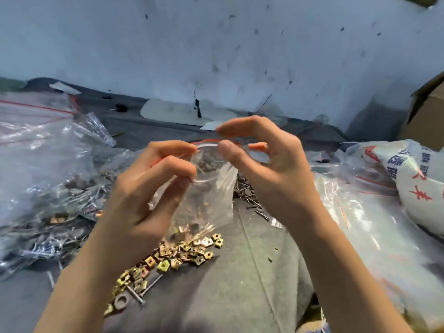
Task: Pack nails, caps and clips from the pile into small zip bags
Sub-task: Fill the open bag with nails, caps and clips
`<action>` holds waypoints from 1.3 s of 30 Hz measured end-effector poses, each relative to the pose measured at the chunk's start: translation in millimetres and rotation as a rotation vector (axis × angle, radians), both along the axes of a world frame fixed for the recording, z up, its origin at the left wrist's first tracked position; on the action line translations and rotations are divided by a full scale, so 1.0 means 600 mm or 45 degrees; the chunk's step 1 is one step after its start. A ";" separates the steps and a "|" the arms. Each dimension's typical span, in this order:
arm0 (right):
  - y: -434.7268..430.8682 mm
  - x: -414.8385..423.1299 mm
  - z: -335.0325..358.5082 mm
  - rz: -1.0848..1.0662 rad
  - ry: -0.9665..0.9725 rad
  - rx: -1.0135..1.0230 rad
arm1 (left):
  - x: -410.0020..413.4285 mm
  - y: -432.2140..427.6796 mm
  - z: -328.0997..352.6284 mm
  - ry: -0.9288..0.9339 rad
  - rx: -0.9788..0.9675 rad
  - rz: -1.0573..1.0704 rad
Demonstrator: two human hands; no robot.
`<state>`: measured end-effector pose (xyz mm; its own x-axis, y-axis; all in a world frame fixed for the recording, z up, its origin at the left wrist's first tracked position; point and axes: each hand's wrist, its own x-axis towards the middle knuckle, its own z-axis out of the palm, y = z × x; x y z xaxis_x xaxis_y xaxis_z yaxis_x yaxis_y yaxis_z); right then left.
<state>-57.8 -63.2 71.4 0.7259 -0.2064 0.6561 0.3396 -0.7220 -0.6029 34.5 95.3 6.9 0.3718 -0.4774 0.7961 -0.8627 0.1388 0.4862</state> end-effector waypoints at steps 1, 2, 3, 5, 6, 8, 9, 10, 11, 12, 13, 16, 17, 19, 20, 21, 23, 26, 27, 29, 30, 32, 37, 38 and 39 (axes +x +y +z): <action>-0.006 0.000 -0.005 -0.043 -0.035 0.060 | 0.005 0.002 0.000 0.043 -0.016 0.045; -0.015 0.002 -0.008 -0.083 -0.069 0.139 | 0.009 0.004 -0.001 0.097 -0.042 0.090; -0.027 0.006 -0.011 -0.135 -0.081 0.202 | 0.015 0.006 -0.003 0.153 -0.073 0.129; -0.056 0.020 -0.024 -0.290 0.120 0.192 | 0.023 0.008 -0.006 0.231 -0.125 0.195; -0.065 0.028 -0.036 -0.334 0.382 0.124 | 0.024 0.007 -0.007 0.253 -0.138 0.222; -0.072 0.044 -0.071 -0.253 1.010 0.002 | 0.024 0.003 -0.010 0.276 -0.145 0.252; -0.068 0.052 -0.089 -0.181 1.269 -0.020 | 0.023 0.000 -0.011 0.286 -0.135 0.254; -0.061 0.060 -0.106 -0.134 1.448 -0.046 | 0.021 -0.004 -0.013 0.297 -0.116 0.252; -0.054 0.067 -0.120 -0.117 1.560 -0.086 | 0.020 -0.006 -0.014 0.307 -0.095 0.248; -0.047 0.075 -0.133 -0.123 1.609 -0.149 | 0.018 -0.008 -0.016 0.312 -0.075 0.244; -0.040 0.083 -0.144 -0.137 1.610 -0.246 | 0.018 -0.010 -0.017 0.311 -0.058 0.247; -0.022 0.099 -0.163 -0.173 1.543 -0.474 | 0.014 -0.009 -0.017 0.291 -0.007 0.267; -0.019 0.102 -0.164 -0.173 1.539 -0.506 | 0.013 -0.009 -0.017 0.270 0.020 0.281; -0.018 0.107 -0.170 -0.166 1.550 -0.556 | 0.010 -0.009 -0.021 0.221 0.072 0.301; -0.018 0.110 -0.172 -0.165 1.555 -0.578 | 0.009 -0.008 -0.024 0.197 0.090 0.306; -0.019 0.111 -0.173 -0.171 1.557 -0.590 | 0.007 -0.008 -0.026 0.174 0.101 0.309; -0.023 0.113 -0.176 -0.169 1.556 -0.580 | 0.006 -0.008 -0.030 0.153 0.110 0.320; -0.029 0.111 -0.177 -0.150 1.570 -0.556 | 0.008 -0.009 -0.033 0.163 0.107 0.325; -0.030 0.108 -0.175 -0.148 1.574 -0.564 | 0.008 -0.010 -0.033 0.160 0.104 0.326; -0.030 0.102 -0.167 -0.156 1.579 -0.584 | 0.008 -0.012 -0.034 0.150 0.096 0.318; -0.030 0.098 -0.163 -0.162 1.590 -0.591 | 0.008 -0.014 -0.035 0.148 0.096 0.311; -0.031 0.094 -0.156 -0.167 1.634 -0.641 | 0.009 -0.017 -0.037 0.153 0.102 0.299; -0.027 0.090 -0.157 -0.134 1.652 -0.651 | 0.008 -0.022 -0.044 0.183 0.086 0.254; -0.026 0.093 -0.157 -0.139 1.660 -0.639 | 0.008 -0.021 -0.044 0.184 0.080 0.252; -0.026 0.094 -0.154 -0.136 1.664 -0.628 | 0.008 -0.022 -0.043 0.184 0.075 0.250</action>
<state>-1.2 -78.7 -20.7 0.8560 -0.2481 -0.4535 -0.3327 -0.9359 -0.1160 39.3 82.3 -19.1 0.5701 -0.4288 0.7008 -0.7911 -0.0565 0.6090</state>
